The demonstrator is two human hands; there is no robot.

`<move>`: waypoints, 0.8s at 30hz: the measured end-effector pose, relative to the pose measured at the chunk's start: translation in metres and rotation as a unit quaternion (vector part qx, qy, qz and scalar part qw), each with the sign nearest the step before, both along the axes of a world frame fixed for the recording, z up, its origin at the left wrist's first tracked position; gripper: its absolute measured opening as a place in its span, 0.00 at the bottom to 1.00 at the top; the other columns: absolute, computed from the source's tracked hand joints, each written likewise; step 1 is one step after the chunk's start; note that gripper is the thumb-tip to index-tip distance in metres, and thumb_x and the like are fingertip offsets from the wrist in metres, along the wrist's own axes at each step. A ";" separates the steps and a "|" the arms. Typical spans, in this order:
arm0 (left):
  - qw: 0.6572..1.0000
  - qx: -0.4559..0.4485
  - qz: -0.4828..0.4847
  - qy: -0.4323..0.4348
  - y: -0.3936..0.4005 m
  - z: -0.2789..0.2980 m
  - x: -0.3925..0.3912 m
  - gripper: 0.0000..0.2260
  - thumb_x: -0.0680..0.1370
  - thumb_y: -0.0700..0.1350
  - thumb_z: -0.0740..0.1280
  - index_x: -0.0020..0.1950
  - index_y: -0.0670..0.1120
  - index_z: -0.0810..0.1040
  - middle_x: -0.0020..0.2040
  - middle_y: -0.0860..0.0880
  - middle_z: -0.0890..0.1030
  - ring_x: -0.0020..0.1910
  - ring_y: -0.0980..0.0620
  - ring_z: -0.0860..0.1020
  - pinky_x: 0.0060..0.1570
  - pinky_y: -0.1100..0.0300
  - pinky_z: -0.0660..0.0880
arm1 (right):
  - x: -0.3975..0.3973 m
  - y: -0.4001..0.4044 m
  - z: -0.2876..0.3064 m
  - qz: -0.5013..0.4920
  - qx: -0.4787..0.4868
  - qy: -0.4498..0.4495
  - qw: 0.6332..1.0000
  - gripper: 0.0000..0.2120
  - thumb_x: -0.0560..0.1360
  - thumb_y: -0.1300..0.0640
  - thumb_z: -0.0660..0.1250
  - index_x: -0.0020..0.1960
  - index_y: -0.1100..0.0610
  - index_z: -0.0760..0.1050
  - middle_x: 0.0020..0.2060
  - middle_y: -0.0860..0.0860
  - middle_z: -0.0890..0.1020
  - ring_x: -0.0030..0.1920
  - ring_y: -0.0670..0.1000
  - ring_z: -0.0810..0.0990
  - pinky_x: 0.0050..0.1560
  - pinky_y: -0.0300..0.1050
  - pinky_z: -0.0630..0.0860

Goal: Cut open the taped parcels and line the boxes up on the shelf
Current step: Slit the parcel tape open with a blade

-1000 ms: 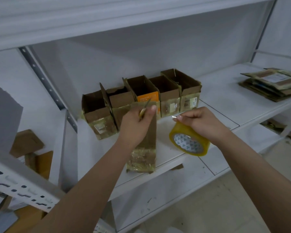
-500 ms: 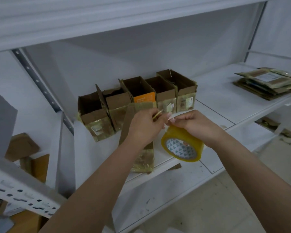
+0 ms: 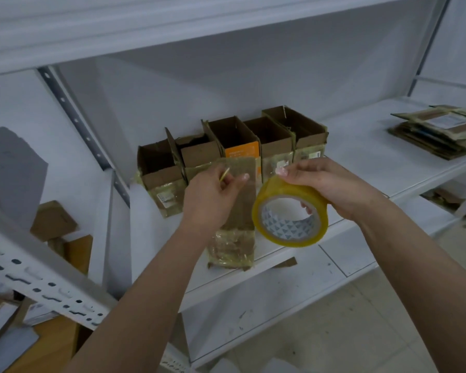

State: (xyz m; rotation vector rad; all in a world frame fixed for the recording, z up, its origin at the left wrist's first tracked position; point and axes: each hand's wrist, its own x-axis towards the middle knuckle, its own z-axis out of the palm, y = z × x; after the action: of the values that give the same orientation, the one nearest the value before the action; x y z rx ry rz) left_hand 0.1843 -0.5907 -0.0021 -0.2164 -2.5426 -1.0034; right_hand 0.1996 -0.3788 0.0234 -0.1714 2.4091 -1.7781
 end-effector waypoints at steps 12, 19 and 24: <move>0.992 0.052 0.109 -0.024 -0.079 -0.040 0.028 0.18 0.76 0.53 0.70 0.33 0.48 0.67 0.30 0.48 0.76 0.31 0.51 0.73 0.31 0.60 0.66 | 0.004 -0.011 -0.035 -0.018 0.219 -0.018 0.975 0.23 0.64 0.33 0.72 0.45 0.51 0.79 0.42 0.45 0.79 0.43 0.44 0.77 0.41 0.43 0.74; 0.991 0.058 0.110 -0.036 -0.085 -0.053 0.021 0.18 0.77 0.54 0.68 0.34 0.48 0.67 0.32 0.46 0.77 0.32 0.49 0.75 0.32 0.59 0.67 | 0.000 -0.015 -0.051 -0.035 0.214 -0.025 0.976 0.20 0.66 0.33 0.72 0.44 0.48 0.79 0.43 0.45 0.79 0.42 0.47 0.79 0.40 0.43 0.76; 0.974 0.163 0.101 -0.122 -0.083 -0.077 0.020 0.18 0.78 0.55 0.67 0.34 0.46 0.69 0.31 0.49 0.77 0.32 0.51 0.75 0.34 0.59 0.69 | 0.000 -0.023 -0.077 -0.041 0.195 -0.054 0.979 0.19 0.67 0.34 0.72 0.44 0.49 0.79 0.41 0.46 0.81 0.40 0.48 0.80 0.37 0.41 0.75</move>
State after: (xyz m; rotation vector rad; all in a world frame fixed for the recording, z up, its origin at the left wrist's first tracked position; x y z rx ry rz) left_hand 0.2043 -0.6736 -0.0795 0.2692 -2.4930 -1.4136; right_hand 0.1999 -0.4022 -0.0538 0.0660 2.6544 -1.2666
